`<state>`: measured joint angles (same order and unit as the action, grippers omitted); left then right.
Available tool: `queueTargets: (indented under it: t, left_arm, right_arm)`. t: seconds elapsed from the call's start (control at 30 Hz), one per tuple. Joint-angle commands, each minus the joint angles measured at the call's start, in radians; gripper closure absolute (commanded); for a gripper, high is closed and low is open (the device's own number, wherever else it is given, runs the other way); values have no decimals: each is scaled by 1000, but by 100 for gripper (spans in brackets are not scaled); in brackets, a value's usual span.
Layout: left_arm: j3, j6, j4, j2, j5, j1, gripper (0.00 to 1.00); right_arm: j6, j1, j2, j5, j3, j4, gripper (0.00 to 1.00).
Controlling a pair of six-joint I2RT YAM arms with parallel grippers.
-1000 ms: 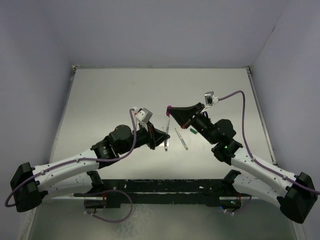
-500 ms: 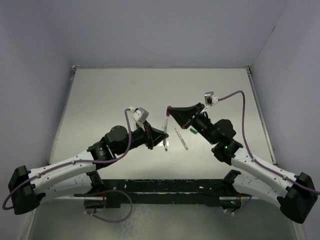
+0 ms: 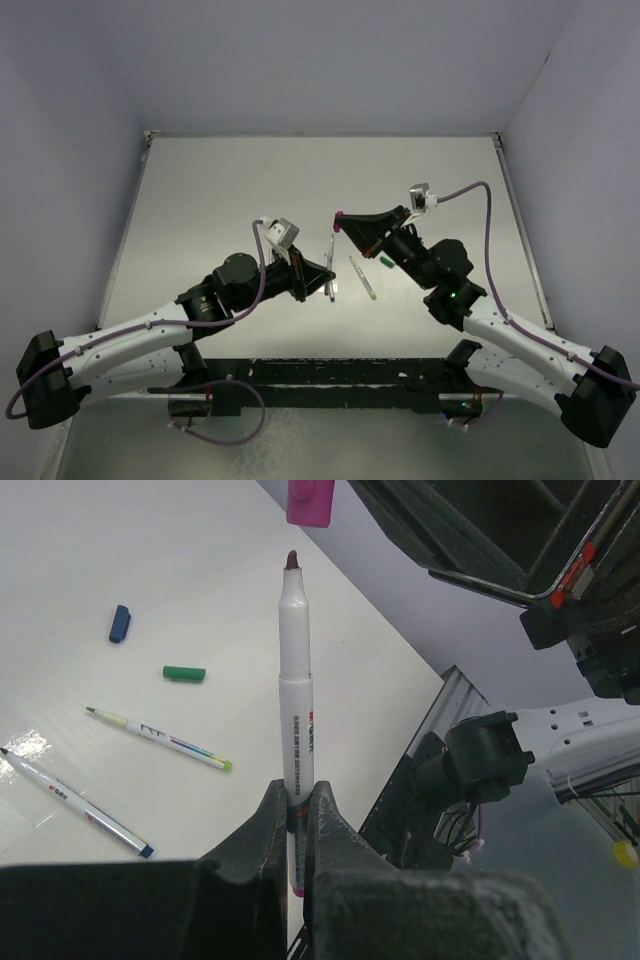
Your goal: Insert the pens into the pen caps
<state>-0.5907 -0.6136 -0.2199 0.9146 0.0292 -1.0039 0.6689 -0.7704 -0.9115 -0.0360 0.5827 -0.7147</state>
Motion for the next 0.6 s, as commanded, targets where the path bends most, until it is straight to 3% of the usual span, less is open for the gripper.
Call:
queueTargets:
  t: [0.0, 0.57]
  left_arm:
    - [-4, -7, -45, -3, -3, -3, 100]
    - [-4, -8, -50, -8, -10, -4, 100]
  right_arm:
    - [-9, -8, 3, 7, 31, -50, 100]
    - [-6, -16, -11, 0, 19, -44, 100]
